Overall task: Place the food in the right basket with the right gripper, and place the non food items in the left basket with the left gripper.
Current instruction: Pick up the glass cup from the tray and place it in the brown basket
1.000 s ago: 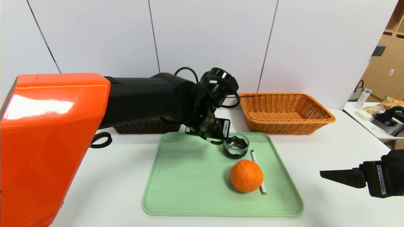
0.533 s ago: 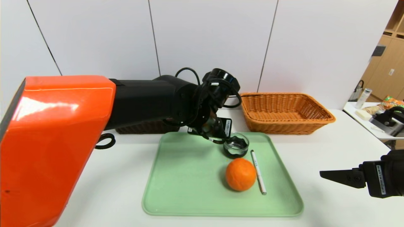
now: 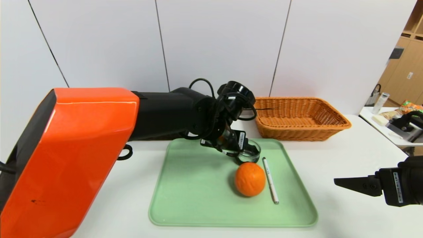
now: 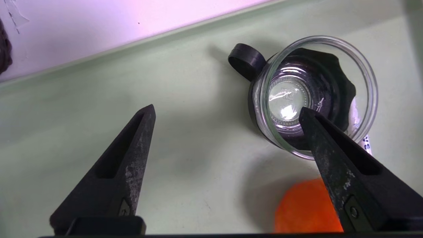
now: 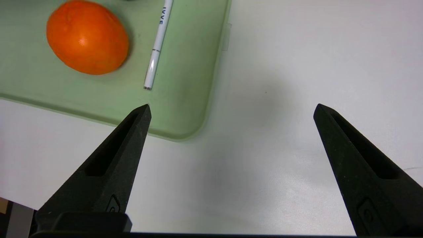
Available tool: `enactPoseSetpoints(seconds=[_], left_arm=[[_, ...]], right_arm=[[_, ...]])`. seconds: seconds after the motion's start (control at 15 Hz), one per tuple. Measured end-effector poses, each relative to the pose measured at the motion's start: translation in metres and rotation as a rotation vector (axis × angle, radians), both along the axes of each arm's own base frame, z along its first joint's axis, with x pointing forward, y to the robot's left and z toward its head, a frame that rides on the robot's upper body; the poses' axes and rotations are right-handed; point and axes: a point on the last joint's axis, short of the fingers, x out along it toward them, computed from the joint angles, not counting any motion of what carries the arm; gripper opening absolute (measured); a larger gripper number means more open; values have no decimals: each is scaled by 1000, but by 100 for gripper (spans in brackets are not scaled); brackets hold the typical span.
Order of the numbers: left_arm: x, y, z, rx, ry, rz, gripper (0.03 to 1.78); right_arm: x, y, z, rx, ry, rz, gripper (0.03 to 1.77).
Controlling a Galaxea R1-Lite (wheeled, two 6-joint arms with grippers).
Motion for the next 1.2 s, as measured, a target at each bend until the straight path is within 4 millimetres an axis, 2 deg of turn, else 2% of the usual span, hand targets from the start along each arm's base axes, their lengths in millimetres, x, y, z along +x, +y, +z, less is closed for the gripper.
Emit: enactPoseSetpoints(seconds=[0.47,0.93,1.2], left_arm=[[4,-5,-17,22,29,9,164],[6,-6,-24,34,39,9,167],[7,-6,-24,36,37,9,108]], right_arm=[[0,0,-1,-1,4,-1,170],[1,0,-2,-1,8,-1,170],[1,0,-2,-1,7,-1,170]])
